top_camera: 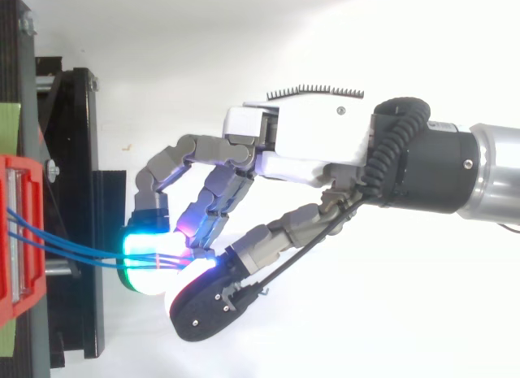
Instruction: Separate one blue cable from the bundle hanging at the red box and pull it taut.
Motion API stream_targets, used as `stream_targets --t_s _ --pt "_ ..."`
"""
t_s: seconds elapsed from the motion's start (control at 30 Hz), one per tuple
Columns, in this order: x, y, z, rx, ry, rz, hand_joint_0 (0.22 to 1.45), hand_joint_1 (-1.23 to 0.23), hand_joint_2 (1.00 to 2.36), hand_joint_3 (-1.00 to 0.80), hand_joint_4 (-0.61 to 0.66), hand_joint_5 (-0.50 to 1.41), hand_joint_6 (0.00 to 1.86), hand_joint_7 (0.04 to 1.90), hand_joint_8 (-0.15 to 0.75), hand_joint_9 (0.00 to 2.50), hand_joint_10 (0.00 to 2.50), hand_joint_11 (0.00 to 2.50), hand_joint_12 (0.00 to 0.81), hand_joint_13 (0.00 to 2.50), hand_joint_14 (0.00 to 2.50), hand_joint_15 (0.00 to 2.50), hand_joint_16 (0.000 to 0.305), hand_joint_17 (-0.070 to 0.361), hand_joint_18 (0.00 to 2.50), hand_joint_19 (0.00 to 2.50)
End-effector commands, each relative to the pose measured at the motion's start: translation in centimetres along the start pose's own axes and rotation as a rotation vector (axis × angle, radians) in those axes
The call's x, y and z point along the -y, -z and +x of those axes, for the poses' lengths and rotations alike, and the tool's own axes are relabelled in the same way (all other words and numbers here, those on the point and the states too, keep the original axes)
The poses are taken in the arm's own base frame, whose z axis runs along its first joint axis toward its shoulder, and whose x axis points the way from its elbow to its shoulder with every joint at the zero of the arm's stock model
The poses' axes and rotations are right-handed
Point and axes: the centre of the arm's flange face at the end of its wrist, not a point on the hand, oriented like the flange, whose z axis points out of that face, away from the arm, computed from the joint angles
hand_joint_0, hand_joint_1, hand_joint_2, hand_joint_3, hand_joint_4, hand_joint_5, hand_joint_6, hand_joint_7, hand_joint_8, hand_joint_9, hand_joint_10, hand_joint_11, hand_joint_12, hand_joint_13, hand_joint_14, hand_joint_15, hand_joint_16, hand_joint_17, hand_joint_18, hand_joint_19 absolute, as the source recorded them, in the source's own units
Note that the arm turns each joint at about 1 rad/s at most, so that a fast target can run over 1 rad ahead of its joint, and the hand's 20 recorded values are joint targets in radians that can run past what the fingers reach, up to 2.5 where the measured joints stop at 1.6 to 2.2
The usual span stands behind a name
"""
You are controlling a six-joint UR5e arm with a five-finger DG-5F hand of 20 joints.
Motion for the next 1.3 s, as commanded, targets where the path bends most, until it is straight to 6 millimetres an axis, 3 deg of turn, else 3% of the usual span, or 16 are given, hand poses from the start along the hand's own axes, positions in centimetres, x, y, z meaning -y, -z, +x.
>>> stream_targets --t_s 0.0,0.33,0.53,0.77,0.87,1.13,1.27 --pt "-0.03 -0.02 -0.02 0.002 0.000 -0.003 0.71 -0.88 1.00 -0.50 0.04 -0.20 0.89 1.03 0.292 1.04 0.02 0.98 0.351 1.10 0.03 0.83 0.032 0.072 0.90 0.56" --pt "0.02 0.03 0.20 -0.001 0.002 0.002 0.58 -0.83 1.00 -0.50 0.09 -0.20 0.86 0.98 0.292 1.05 0.02 0.98 0.351 1.08 0.03 0.82 0.037 0.084 0.91 0.60" --pt "0.14 0.14 0.05 0.001 0.003 0.014 0.63 -0.77 1.00 -0.50 0.09 -0.19 0.85 0.97 0.293 1.06 0.02 0.96 0.349 1.07 0.03 0.81 0.037 0.084 0.92 0.60" --pt "0.17 0.18 0.16 0.000 0.004 0.017 0.55 -0.77 1.00 -0.50 0.10 -0.20 0.84 0.97 0.302 1.05 0.02 0.96 0.355 1.07 0.02 0.81 0.039 0.088 0.93 0.60" --pt "0.24 0.20 0.03 0.002 0.004 0.018 0.55 -0.76 1.00 -0.50 0.10 -0.19 0.83 0.96 0.304 1.06 0.02 0.95 0.348 1.06 0.03 0.81 0.040 0.089 0.93 0.60" --pt "0.22 0.19 0.04 0.001 0.004 0.017 0.64 -0.55 1.00 -0.50 0.08 -0.18 0.82 1.01 0.293 1.07 0.02 0.94 0.321 1.04 0.03 0.82 0.038 0.086 0.91 0.64" --pt "0.24 0.21 0.15 0.000 0.004 0.018 0.66 -0.65 1.01 -0.40 0.06 -0.19 0.82 0.99 0.280 1.06 0.02 0.94 0.324 1.03 0.03 0.84 0.039 0.087 0.92 0.64"
